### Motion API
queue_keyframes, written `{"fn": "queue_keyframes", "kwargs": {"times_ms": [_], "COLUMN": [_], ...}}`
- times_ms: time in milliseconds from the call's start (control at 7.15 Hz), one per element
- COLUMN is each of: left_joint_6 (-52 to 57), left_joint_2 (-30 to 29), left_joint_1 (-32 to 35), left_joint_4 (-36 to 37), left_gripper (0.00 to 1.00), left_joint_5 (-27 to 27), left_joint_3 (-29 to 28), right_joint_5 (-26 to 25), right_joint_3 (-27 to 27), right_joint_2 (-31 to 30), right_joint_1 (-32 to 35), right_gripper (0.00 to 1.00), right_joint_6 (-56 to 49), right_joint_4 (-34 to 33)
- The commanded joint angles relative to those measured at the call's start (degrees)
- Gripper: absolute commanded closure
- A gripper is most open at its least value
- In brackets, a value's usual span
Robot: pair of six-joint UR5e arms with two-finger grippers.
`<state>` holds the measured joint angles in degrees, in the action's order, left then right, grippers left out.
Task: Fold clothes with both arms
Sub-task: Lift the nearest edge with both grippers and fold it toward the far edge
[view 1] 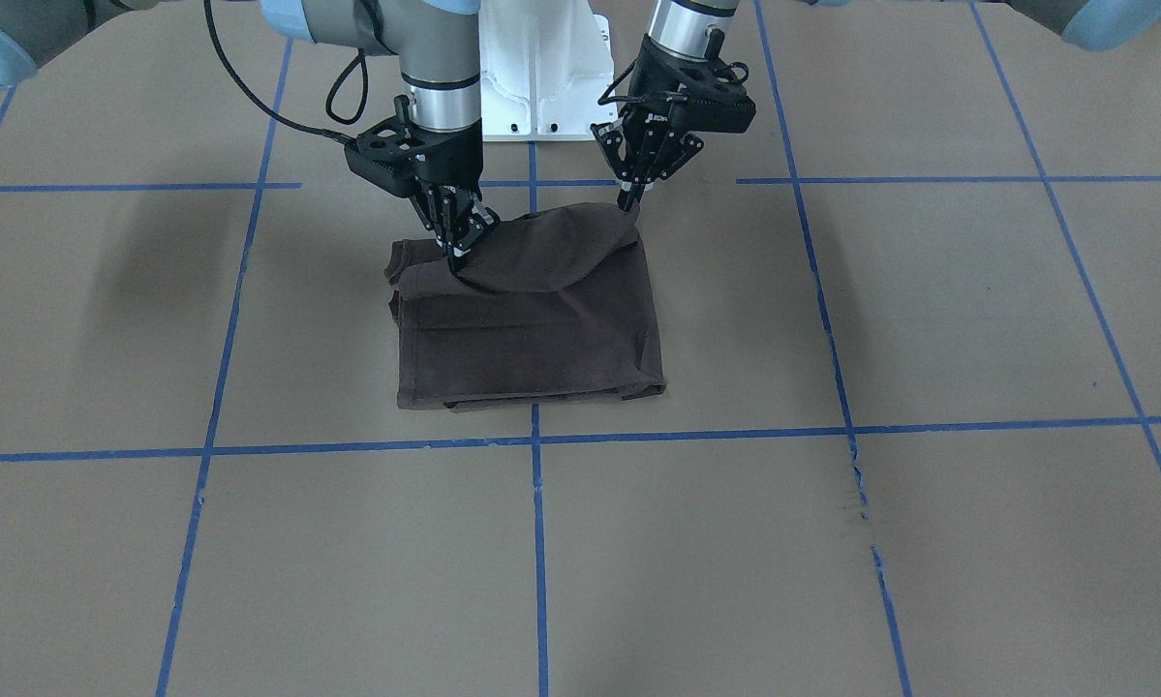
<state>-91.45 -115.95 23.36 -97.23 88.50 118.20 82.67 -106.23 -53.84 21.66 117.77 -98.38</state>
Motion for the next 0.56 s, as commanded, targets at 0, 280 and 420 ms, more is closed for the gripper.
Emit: {"fn": "queue_keyframes", "kwargs": {"times_ms": [0, 280, 420], "left_joint_6": [2.0, 4.0, 4.0], "left_joint_2": [-0.3, -2.3, -2.4], "left_joint_1": [3.0, 4.2, 4.9], "left_joint_4": [-4.7, -7.2, -10.2], "left_gripper": [1.00, 1.00, 1.00], "left_joint_5": [0.0, -0.1, -0.1], "left_joint_3": [-6.3, -12.4, -15.3], "right_joint_5": [0.0, 0.0, 0.0], "right_joint_3": [6.8, 9.0, 8.9], "right_joint_2": [0.7, 0.7, 0.7], "right_joint_1": [0.7, 1.1, 1.1], "right_gripper": [1.00, 1.00, 1.00], "right_joint_6": [-0.3, -1.1, -1.1], "right_joint_4": [7.2, 9.4, 9.4]}}
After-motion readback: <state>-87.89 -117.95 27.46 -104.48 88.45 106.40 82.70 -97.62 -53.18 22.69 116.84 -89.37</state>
